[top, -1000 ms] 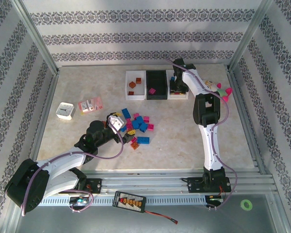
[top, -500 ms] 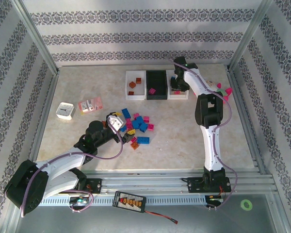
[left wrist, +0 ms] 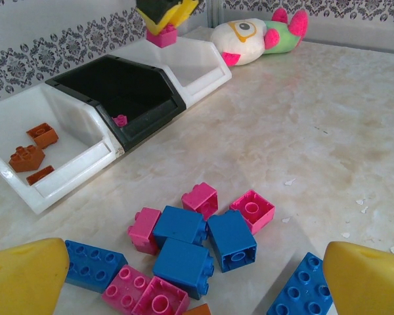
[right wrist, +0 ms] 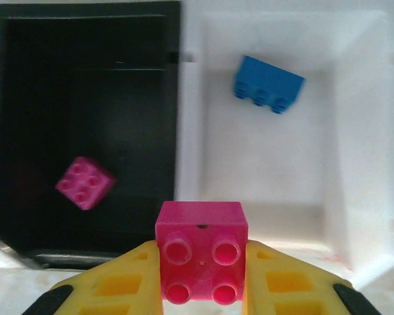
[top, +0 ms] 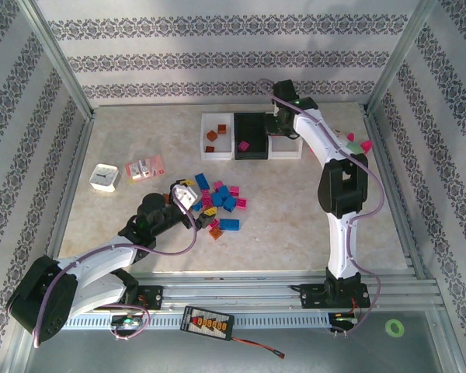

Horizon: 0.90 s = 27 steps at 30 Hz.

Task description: Sort the legos into containers by color

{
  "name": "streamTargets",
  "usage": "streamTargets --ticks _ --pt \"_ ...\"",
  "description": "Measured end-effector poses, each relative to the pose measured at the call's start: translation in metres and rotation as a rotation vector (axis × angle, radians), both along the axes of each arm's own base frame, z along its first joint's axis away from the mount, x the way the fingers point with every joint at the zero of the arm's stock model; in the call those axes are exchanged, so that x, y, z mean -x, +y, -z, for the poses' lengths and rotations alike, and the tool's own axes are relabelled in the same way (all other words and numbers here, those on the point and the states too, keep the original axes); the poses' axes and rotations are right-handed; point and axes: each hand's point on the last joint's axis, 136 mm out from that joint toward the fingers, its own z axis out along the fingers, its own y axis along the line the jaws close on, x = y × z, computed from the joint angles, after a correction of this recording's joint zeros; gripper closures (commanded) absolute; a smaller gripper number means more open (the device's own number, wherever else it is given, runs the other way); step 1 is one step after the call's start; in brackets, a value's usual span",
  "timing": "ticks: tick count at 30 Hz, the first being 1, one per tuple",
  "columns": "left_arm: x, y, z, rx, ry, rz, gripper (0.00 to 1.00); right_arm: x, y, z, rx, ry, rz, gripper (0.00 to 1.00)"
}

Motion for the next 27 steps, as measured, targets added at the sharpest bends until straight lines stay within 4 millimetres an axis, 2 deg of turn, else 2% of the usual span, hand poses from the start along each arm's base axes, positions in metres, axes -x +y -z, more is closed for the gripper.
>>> streamTargets --ticks 7,10,14,15,17,21,23,27 --pt "0.000 0.000 0.001 -0.001 0.002 0.000 0.01 0.000 0.060 0.004 -0.047 -0.022 -0.106 0.73" --pt "-0.001 0.000 0.001 -0.002 0.002 -0.004 0.01 -0.010 0.072 0.017 -0.062 -0.015 -0.111 0.68" --pt "-0.002 0.003 0.002 0.003 0.013 -0.023 0.01 -0.022 0.073 0.036 -0.064 0.006 -0.099 0.53" --pt "-0.002 0.004 0.002 0.009 0.022 -0.034 0.01 -0.022 0.071 0.040 -0.062 0.013 -0.096 0.46" --pt "-0.004 0.008 0.003 0.018 0.046 -0.065 0.01 -0.020 0.070 0.041 -0.058 0.021 -0.098 0.39" --pt "-0.015 0.018 0.001 0.037 0.130 -0.173 0.01 -0.019 0.068 0.032 -0.061 0.004 -0.099 0.33" --pt "-0.022 0.023 -0.006 0.051 0.162 -0.230 0.01 -0.011 0.066 0.024 -0.063 -0.006 -0.105 0.30" --pt "-0.038 0.033 -0.015 0.080 0.230 -0.356 0.01 0.026 0.057 0.000 -0.076 -0.042 -0.124 0.26"
